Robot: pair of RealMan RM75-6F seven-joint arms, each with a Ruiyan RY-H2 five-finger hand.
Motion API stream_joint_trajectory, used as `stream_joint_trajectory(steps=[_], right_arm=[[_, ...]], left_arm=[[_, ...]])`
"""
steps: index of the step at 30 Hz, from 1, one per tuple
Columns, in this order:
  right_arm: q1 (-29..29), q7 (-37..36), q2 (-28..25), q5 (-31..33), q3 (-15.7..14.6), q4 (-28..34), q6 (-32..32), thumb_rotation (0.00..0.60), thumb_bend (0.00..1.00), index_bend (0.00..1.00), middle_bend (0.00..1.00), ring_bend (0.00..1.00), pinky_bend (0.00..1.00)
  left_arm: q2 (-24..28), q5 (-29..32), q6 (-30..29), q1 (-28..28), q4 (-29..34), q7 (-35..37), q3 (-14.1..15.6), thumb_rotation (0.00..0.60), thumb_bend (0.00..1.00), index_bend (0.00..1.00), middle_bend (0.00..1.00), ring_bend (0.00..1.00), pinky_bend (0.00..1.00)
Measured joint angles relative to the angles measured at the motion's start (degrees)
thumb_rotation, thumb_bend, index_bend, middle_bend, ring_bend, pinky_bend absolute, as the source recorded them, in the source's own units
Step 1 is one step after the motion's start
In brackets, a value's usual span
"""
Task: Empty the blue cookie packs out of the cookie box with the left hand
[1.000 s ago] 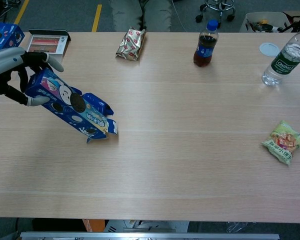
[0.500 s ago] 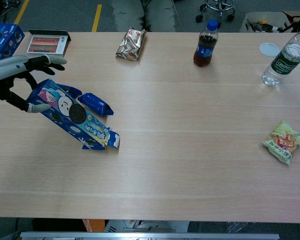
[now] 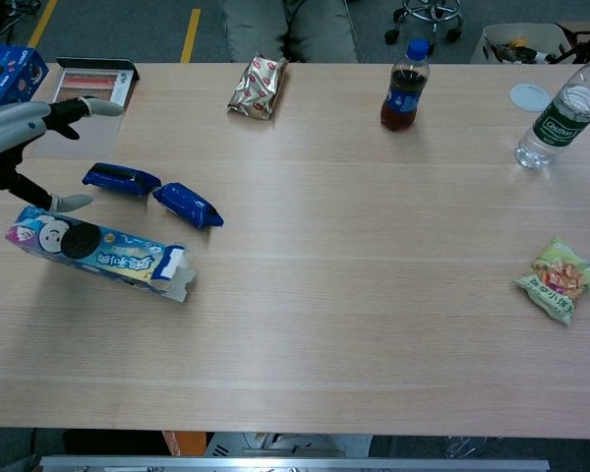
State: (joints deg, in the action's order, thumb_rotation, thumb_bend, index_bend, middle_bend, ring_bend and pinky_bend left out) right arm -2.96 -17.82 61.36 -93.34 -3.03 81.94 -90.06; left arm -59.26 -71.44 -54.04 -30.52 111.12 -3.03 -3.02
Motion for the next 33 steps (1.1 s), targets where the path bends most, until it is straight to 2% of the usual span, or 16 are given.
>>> stream_joint_trajectory(steps=[9,15,25,33], right_arm=[[-0.2,-0.2,-0.1,0.0,0.1,0.0,-0.5,0.6,0.26,0.37,0.36,0.32,0.4],[-0.3,-0.1,0.0,-0.1,0.2,-0.1,-0.8,0.6,0.26,0.37,0.36,0.32,0.4],[-0.3,0.9,0.3,-0.5,0.8,0.3,-2.0,0.6,0.26,0.37,0.36,0.32,0.4],[0.2,0.7,1.2,-1.2,0.7,-0.7,-1.6,0.6,0.26,0.37,0.36,0.32,0.4]], left_arm=[[-0.8,-2.1,-4.0,1.1,-0.8,-2.6,0.2,0.6,0.27,0.0,0.0,0.0,0.16],[-1.8,-5.5,-9.9,3.6,-1.3,-7.3,1.2,0.6,0.27,0.0,0.0,0.0,0.16],[-4.8,-11.3,-24.3,11.8,-3.9,-14.8,3.5,0.6,0.27,0.0,0.02,0.0,0.16],[-7.5,-9.5,-32.5,18.8,-7.0,-21.2,4.1,0.6,0.27,0.01,0.03,0.0,0.16]])
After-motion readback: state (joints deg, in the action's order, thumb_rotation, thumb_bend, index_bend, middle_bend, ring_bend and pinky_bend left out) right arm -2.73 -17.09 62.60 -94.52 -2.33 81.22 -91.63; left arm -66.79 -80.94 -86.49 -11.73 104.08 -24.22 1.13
